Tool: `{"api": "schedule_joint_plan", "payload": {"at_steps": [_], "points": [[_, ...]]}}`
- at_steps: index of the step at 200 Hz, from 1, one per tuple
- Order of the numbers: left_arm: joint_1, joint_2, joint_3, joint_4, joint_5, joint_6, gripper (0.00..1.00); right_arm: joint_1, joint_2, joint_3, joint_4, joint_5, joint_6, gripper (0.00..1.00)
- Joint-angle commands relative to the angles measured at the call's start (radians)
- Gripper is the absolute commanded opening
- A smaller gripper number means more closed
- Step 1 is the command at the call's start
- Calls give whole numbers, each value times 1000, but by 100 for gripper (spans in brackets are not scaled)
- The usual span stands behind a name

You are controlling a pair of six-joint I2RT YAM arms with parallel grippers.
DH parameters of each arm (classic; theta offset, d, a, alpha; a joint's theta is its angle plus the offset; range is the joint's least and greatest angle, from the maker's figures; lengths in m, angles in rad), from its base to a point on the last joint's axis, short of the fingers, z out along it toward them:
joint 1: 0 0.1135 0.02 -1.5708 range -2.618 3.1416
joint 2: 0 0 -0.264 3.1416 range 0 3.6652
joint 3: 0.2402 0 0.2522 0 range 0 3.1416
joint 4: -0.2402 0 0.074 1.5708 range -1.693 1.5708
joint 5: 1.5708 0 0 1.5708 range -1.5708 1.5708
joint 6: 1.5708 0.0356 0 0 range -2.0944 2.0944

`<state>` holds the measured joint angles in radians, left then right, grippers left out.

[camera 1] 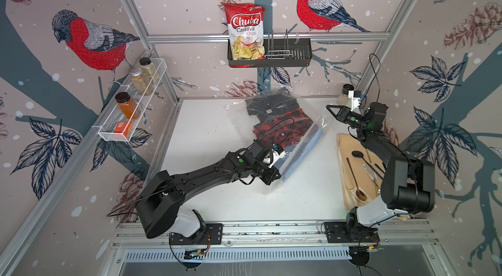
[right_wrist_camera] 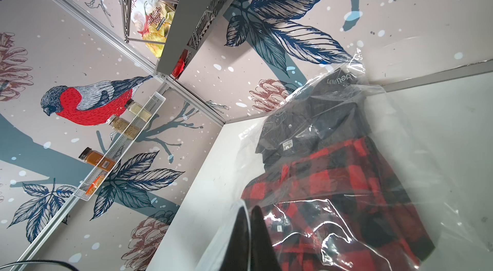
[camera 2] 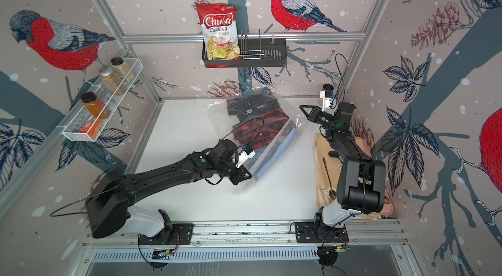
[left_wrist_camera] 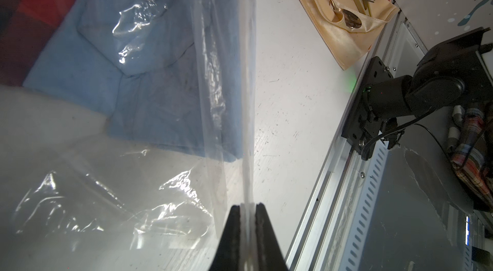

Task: Place the folded shirt into the vacuum bag
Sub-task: Close the vacuum bag at the center of the board.

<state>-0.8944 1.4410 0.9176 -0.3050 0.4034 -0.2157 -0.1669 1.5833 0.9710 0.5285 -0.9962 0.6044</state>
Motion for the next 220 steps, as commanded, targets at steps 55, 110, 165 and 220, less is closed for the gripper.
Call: {"api": "schedule_joint_plan", "payload": {"at_steps": [55, 110, 165, 220], "points": [[-39, -24, -45, -251, 33, -46, 0, -35, 7, -11, 219, 226, 59, 0], [-67, -29, -44, -267, 24, -64, 0, -56, 15, -14, 238, 216, 78, 0], [-92, -34, -48, -279, 18, -79, 0, -83, 22, -20, 262, 206, 104, 0], [-106, -27, -40, -290, 10, -88, 0, -91, 36, -27, 294, 192, 129, 0]]}}
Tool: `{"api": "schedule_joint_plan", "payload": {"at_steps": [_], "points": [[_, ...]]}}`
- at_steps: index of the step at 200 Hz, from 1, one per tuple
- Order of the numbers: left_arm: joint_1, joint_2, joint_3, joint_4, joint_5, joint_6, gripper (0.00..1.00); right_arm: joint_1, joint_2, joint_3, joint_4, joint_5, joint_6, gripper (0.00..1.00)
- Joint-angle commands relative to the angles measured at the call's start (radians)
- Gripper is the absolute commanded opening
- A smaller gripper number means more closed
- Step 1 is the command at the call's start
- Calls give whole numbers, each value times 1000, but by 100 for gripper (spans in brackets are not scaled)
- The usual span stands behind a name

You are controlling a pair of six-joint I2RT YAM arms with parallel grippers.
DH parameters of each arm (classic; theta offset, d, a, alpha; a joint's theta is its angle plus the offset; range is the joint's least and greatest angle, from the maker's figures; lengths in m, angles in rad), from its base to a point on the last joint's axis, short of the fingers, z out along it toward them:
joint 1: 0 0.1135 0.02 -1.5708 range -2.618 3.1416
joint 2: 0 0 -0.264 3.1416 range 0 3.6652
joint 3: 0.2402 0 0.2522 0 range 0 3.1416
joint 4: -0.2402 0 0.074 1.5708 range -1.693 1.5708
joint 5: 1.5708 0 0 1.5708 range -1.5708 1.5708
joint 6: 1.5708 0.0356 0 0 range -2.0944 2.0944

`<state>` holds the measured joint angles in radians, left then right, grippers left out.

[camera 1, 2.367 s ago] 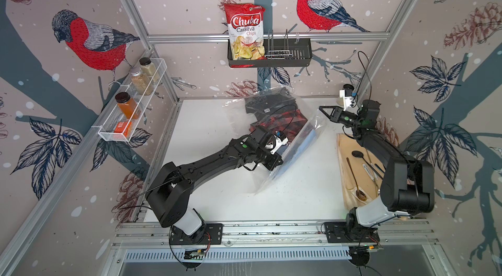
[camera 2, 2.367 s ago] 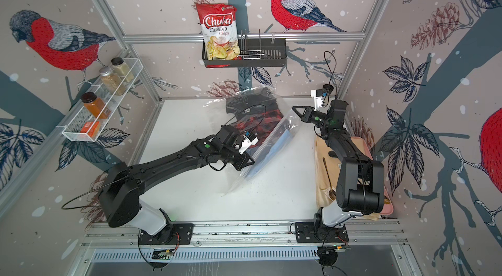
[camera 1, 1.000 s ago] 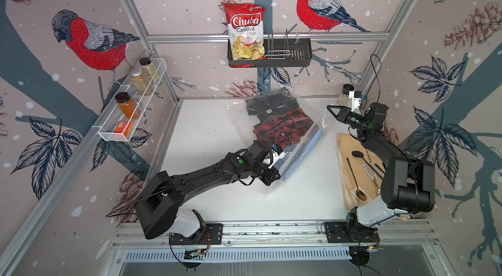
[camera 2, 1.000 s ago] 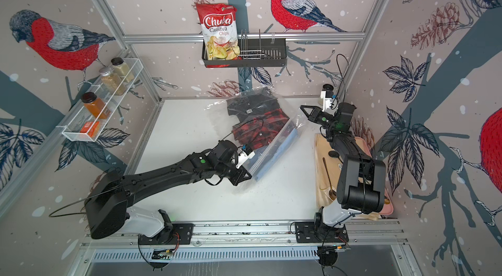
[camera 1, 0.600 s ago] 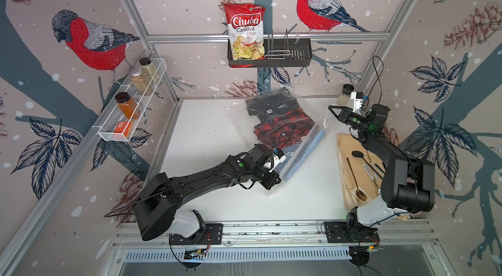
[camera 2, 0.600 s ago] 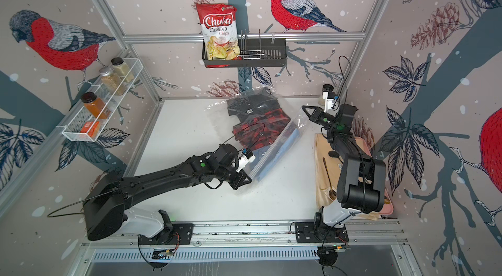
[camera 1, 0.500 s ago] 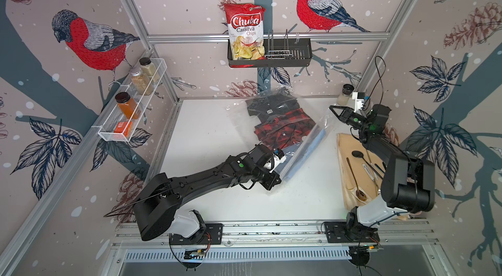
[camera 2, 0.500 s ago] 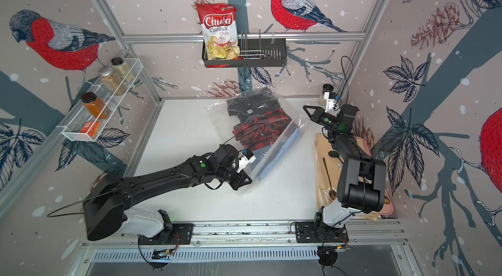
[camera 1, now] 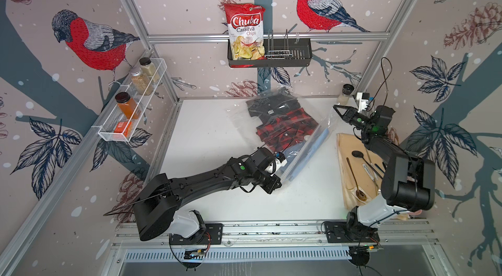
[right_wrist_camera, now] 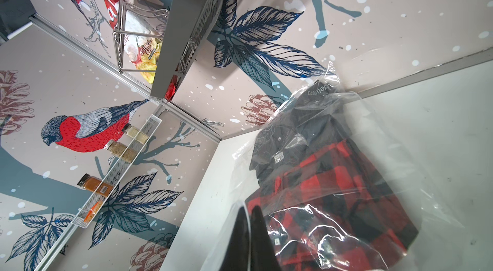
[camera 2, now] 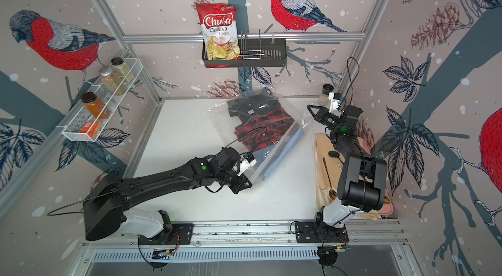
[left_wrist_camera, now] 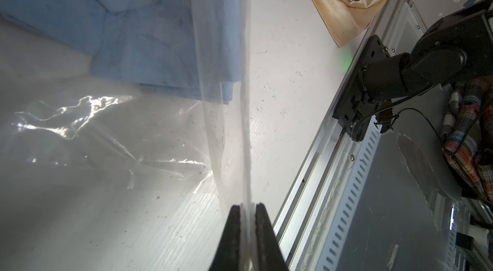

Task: Place the folded shirt into the vacuum bag
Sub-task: Close the vacuum bag at the center of the board.

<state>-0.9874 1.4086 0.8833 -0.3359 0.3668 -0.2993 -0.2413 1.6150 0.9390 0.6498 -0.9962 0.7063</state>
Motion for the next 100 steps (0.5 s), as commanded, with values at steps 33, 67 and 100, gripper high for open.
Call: {"api": "schedule_joint_plan", "payload": {"at_steps": [33, 67, 100], "points": [[-14, 22, 29, -235, 40, -2, 0, -12, 9, -2, 182, 174, 42, 0], [-22, 59, 109, -188, 57, 4, 30, -5, -72, 7, -92, 286, -106, 42], [-22, 83, 244, -144, 98, 29, 65, -11, -179, 71, -490, 496, -267, 69]]}}
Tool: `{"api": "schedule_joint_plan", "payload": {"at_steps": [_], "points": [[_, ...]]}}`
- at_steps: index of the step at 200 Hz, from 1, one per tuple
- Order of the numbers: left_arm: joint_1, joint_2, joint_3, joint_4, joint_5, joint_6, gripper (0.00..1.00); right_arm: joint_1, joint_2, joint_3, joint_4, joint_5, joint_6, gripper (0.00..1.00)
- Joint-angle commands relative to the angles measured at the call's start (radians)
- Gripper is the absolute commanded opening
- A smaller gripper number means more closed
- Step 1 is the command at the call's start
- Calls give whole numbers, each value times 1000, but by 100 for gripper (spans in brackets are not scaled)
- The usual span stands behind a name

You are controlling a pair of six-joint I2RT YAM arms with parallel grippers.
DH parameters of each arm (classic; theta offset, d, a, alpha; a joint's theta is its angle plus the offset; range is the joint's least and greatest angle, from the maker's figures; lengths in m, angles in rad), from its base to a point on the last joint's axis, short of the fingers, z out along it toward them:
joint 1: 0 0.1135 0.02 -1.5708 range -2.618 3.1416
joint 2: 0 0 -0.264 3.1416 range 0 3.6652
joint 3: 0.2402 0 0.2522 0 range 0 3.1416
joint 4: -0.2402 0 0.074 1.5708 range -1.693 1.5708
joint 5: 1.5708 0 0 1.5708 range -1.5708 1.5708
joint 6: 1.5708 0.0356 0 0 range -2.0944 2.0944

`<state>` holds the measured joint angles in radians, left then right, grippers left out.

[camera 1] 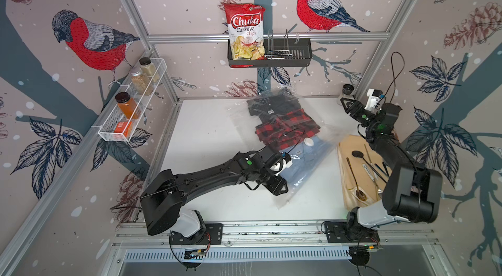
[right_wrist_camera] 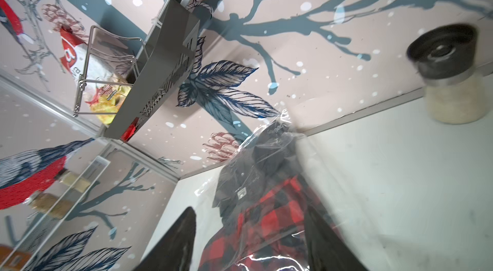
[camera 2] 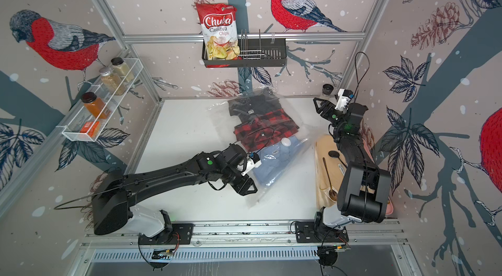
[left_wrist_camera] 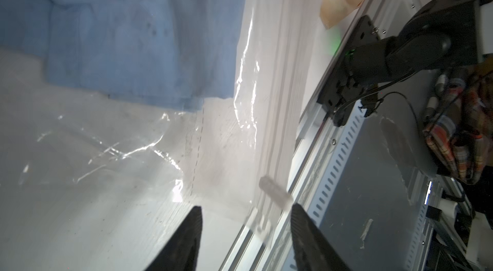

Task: Place the folded shirt into the vacuum bag
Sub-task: Close the vacuum bag at the center of the board, then adjust the vacuum bag at the center of the board.

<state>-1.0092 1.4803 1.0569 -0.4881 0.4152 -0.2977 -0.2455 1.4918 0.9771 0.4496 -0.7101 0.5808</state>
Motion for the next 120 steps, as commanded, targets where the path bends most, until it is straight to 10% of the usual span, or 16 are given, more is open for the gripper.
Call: {"api": "schedule_joint_plan", "payload": {"at_steps": [1, 39, 120], "points": [[0, 13, 75, 9, 50, 28, 65, -8, -60, 33, -298, 216, -143, 69], [20, 62, 228, 19, -51, 56, 85, -5, -223, 5, -443, 319, -180, 79], [375, 444, 539, 108, -214, 59, 87, 297, -335, -211, -463, 297, -153, 75]]}}
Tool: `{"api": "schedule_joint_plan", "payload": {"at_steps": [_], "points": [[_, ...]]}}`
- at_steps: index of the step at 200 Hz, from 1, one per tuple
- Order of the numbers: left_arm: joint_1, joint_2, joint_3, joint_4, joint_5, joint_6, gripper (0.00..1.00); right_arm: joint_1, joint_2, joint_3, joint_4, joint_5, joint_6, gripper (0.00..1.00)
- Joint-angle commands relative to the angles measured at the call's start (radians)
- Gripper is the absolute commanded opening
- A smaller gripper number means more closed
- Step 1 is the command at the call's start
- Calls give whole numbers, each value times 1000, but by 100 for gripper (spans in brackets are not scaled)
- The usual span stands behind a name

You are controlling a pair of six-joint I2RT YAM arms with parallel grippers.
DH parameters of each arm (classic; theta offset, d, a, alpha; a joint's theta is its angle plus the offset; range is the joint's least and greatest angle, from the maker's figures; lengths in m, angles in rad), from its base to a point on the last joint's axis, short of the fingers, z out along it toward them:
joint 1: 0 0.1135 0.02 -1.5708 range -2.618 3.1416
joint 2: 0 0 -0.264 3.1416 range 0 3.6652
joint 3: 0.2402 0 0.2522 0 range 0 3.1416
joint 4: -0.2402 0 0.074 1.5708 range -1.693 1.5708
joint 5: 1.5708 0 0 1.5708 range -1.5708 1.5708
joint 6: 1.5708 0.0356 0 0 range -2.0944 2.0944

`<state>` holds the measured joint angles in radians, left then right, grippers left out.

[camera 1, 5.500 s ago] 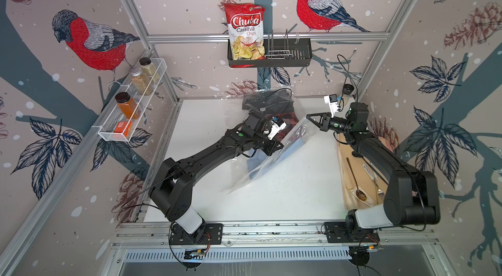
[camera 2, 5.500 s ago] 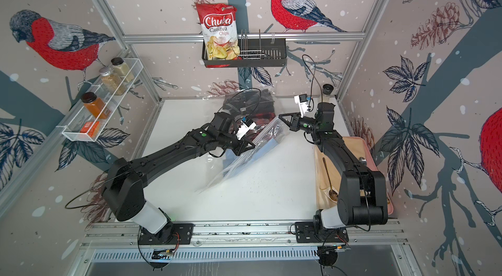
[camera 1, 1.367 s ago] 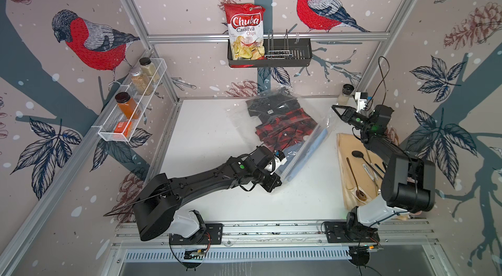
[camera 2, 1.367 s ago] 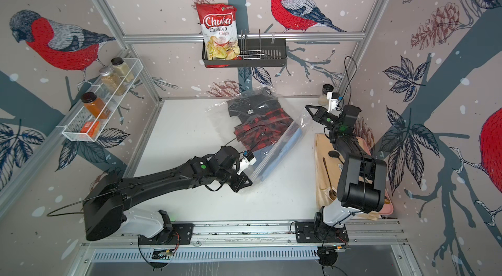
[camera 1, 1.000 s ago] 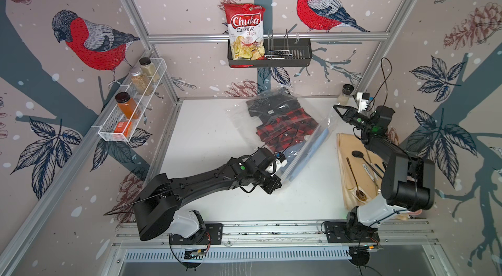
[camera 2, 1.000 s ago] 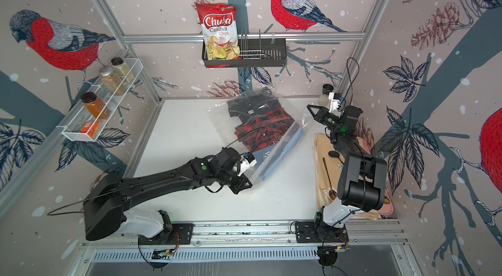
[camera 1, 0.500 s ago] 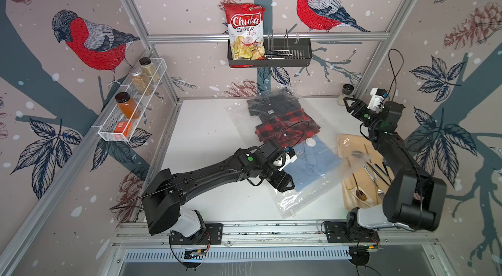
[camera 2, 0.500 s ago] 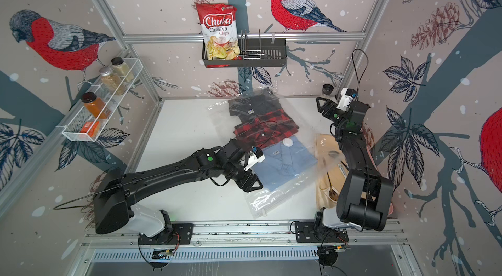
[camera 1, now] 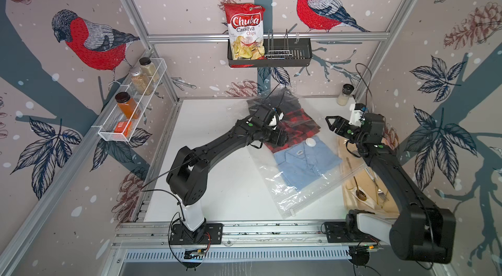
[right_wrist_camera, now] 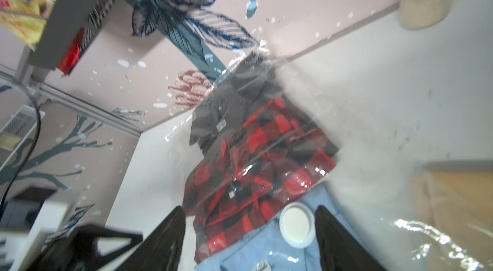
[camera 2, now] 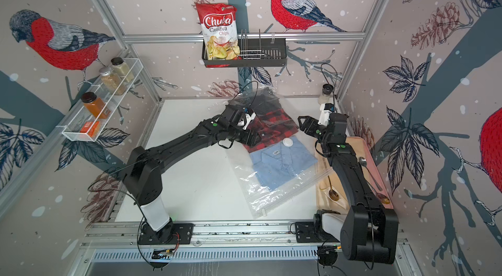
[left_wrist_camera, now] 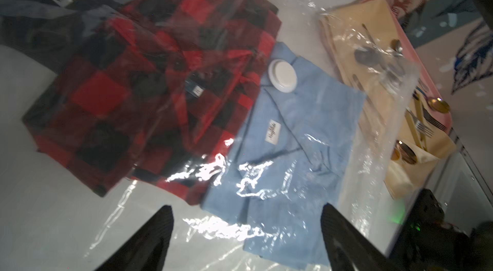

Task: Place the folded shirt into the vacuum bag
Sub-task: Adjust the vacuum bag at the center of the board.

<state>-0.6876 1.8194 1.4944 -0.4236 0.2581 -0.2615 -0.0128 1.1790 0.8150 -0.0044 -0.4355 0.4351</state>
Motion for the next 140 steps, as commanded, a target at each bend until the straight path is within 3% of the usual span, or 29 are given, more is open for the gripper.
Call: {"api": "schedule_joint_plan", "payload": {"at_steps": [1, 45, 90, 110, 140], "points": [[56, 112, 108, 44, -59, 23, 87, 67, -24, -52, -9, 23, -7, 75], [158, 409, 408, 84, -3, 68, 86, 251, -81, -190, 28, -5, 27, 73], [218, 666, 665, 102, 107, 13, 86, 389, -64, -363, 252, -146, 145, 73], [224, 675, 607, 113, 101, 0, 86, 392, -1, -395, 235, -117, 134, 72], [227, 525, 250, 291, 85, -55, 85, 336, 33, -418, 178, -9, 102, 71]]}}
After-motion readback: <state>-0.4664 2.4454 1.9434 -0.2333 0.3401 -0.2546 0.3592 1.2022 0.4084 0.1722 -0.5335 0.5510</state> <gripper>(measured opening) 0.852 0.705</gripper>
